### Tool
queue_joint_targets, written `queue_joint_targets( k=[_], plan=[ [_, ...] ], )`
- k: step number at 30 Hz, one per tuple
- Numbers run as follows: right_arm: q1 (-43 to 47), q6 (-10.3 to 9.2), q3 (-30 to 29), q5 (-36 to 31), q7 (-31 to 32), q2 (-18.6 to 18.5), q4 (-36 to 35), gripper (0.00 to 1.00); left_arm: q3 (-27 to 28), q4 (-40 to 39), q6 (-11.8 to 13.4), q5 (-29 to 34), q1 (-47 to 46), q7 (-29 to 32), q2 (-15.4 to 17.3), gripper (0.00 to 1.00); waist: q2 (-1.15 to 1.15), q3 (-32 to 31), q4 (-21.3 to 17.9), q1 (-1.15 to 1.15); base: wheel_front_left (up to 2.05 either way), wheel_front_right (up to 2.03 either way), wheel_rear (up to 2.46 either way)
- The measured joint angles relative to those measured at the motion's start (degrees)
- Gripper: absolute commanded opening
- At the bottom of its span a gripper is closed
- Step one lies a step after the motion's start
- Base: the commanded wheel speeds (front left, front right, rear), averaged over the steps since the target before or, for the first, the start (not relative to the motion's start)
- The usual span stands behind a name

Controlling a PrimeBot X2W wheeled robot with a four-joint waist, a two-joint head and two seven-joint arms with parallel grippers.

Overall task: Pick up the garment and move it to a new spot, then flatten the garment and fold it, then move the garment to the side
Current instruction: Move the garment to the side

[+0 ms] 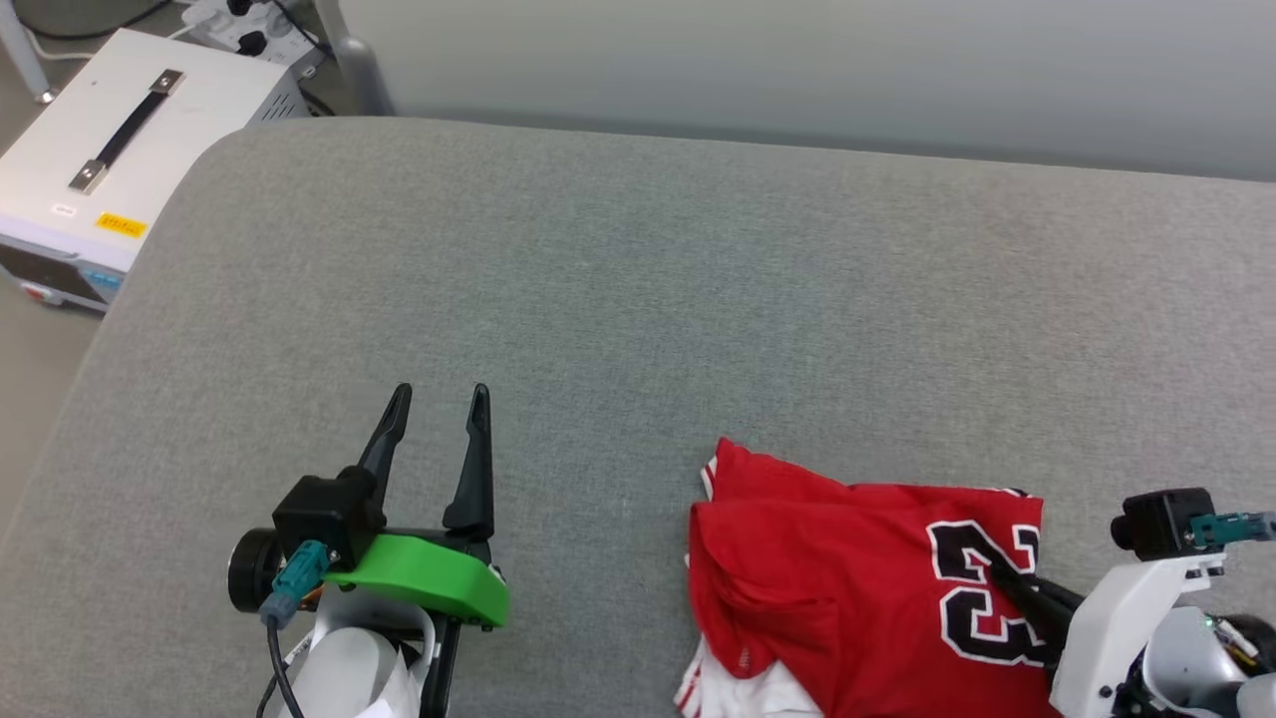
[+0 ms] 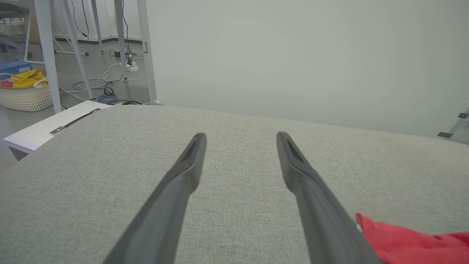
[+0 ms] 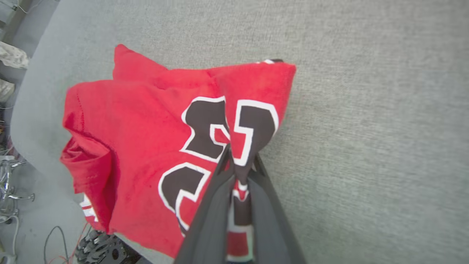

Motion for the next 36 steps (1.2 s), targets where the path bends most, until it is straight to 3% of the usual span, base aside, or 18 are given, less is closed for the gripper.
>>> queue_joint_targets(
  k=[6,10,18,25,31,35,36],
  plan=[
    [-0.5,0.00,-2.4,-7.5,3.2,-2.7,-5.4,0.00,0.2,-0.8,-0.5,0.4,1.0,0.0,-0.8,1.00,0.00,-1.4,-4.1,0.00,0.00,0.00,0.00],
    [-0.9,0.00,-3.9,-9.0,6.1,-3.6,-8.0,0.00,0.6,-1.9,-0.8,0.8,1.2,0.0,-1.0,1.00,0.00,-1.4,-7.9,0.00,0.00,0.00,0.00],
    [-6.9,0.00,-5.2,-10.2,6.4,-5.5,-5.8,0.00,0.4,-5.0,-1.8,3.0,-0.1,0.0,-0.6,1.00,0.00,0.7,-16.6,0.00,0.00,0.00,0.00],
    [-16.8,0.00,-6.9,-10.7,2.8,-6.6,3.5,0.00,-1.2,-8.7,-3.0,4.6,-5.1,0.7,1.8,1.00,0.00,6.7,-22.0,0.00,0.00,0.00,0.00],
    [-26.0,0.00,-10.3,-13.4,-2.1,-10.9,14.8,0.00,-3.5,-12.1,-4.0,6.0,-10.6,2.8,3.1,1.00,0.00,13.5,-23.9,0.00,0.00,0.00,0.00],
    [-32.6,0.00,-13.2,-16.8,-7.0,-13.4,22.2,0.00,-5.3,-14.6,-4.5,6.5,-13.6,4.1,3.7,1.00,0.00,18.7,-23.9,0.01,0.00,0.00,0.00],
    [-38.3,0.00,-16.6,-21.9,-11.0,-13.4,27.3,0.00,-5.8,-16.7,-4.5,6.6,-15.3,5.2,4.8,1.00,0.00,23.4,-23.5,0.01,0.00,0.00,0.00]
  ],
)
